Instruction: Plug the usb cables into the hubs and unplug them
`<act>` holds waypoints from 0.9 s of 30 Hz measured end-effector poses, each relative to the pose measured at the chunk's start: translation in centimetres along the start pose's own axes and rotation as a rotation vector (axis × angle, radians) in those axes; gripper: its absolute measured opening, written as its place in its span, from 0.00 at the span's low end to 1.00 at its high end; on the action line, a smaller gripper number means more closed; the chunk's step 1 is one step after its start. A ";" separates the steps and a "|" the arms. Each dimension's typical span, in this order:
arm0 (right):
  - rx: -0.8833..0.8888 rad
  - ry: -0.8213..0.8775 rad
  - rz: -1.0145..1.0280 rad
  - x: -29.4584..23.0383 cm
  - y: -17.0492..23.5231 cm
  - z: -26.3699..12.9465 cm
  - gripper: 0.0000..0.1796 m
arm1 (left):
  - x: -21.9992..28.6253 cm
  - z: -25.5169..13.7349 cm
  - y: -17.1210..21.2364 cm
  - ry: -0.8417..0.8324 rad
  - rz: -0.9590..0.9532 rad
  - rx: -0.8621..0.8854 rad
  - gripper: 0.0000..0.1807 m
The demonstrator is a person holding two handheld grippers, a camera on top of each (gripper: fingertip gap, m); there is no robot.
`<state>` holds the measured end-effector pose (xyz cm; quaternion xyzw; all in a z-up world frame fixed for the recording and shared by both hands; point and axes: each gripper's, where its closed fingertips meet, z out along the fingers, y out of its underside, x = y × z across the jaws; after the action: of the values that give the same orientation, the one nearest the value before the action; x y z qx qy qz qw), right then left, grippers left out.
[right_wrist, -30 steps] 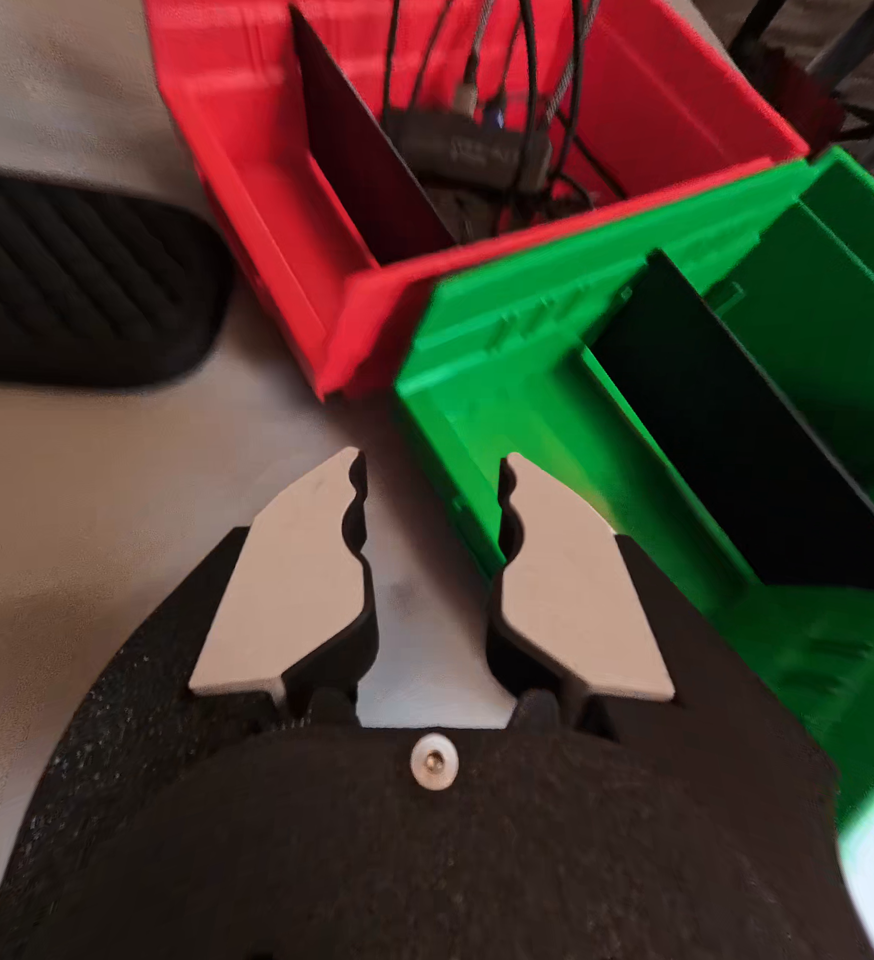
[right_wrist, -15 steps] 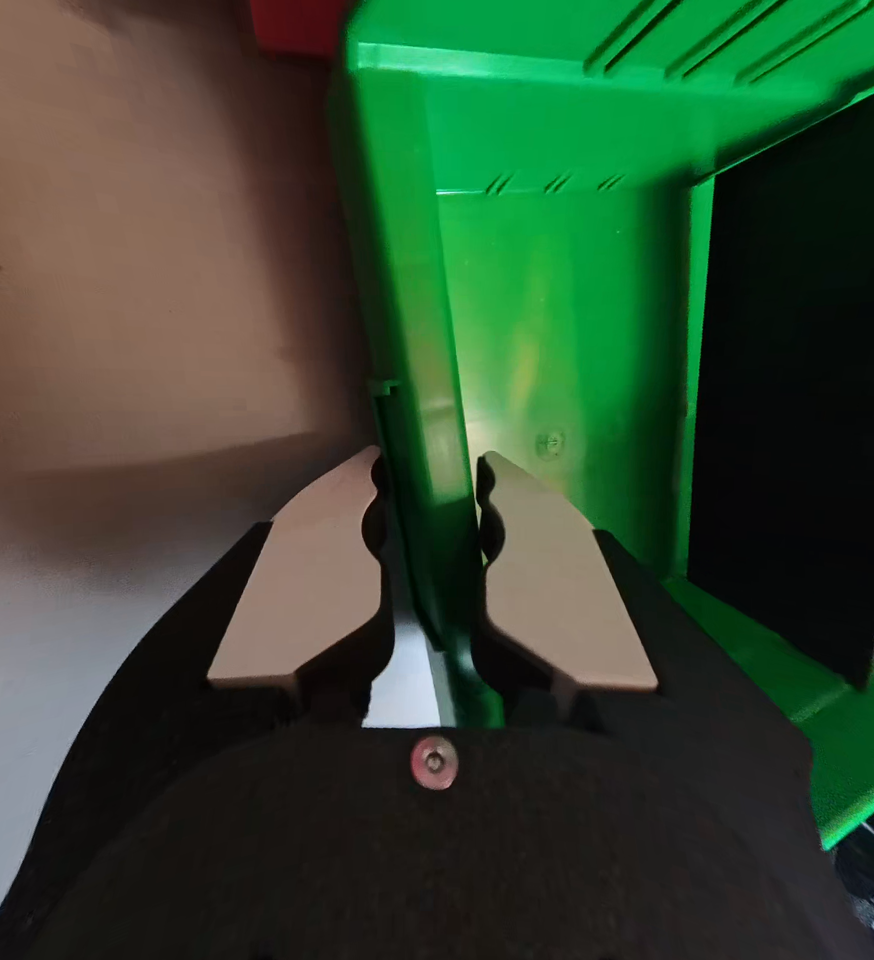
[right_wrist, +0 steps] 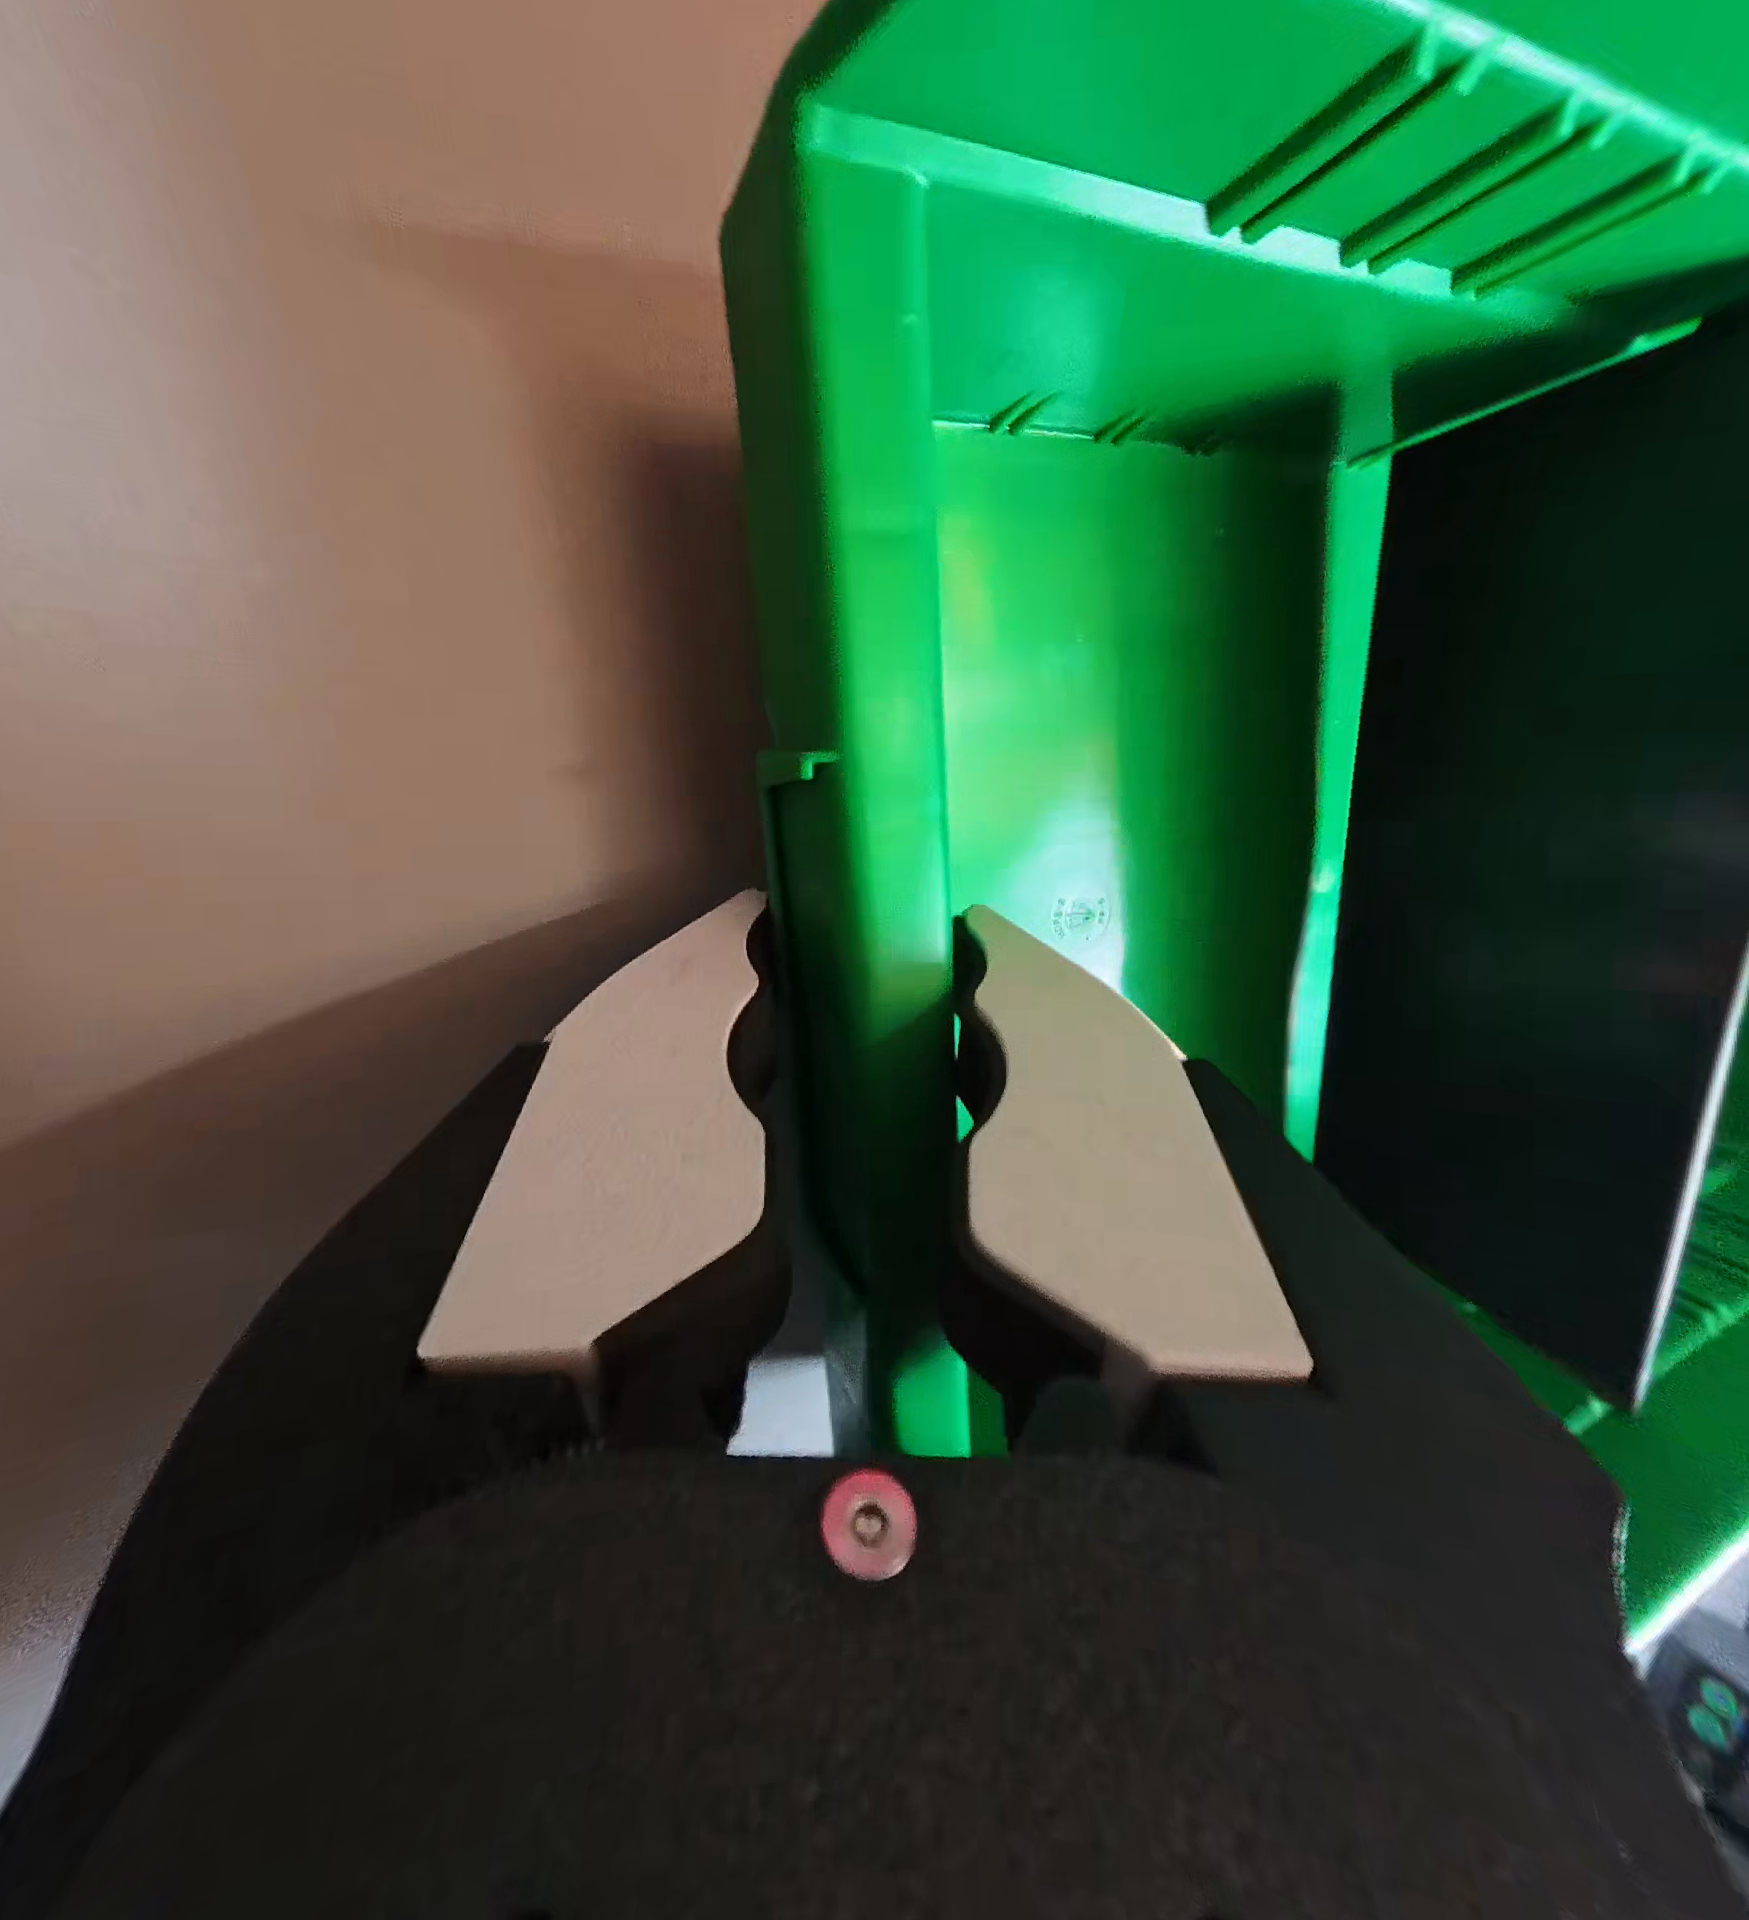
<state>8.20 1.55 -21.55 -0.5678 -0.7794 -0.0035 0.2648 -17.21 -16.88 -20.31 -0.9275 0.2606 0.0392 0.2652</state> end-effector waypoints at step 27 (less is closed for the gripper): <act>0.523 0.255 0.429 11.1 4.6 -3.9 0.26 | -7.9 -1.4 -3.6 -0.121 -0.184 0.321 0.24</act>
<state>11.55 11.77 -14.93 -0.6264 -0.5780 0.1810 0.4907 -22.31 -11.33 -15.71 -0.8891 0.1610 0.0286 0.4276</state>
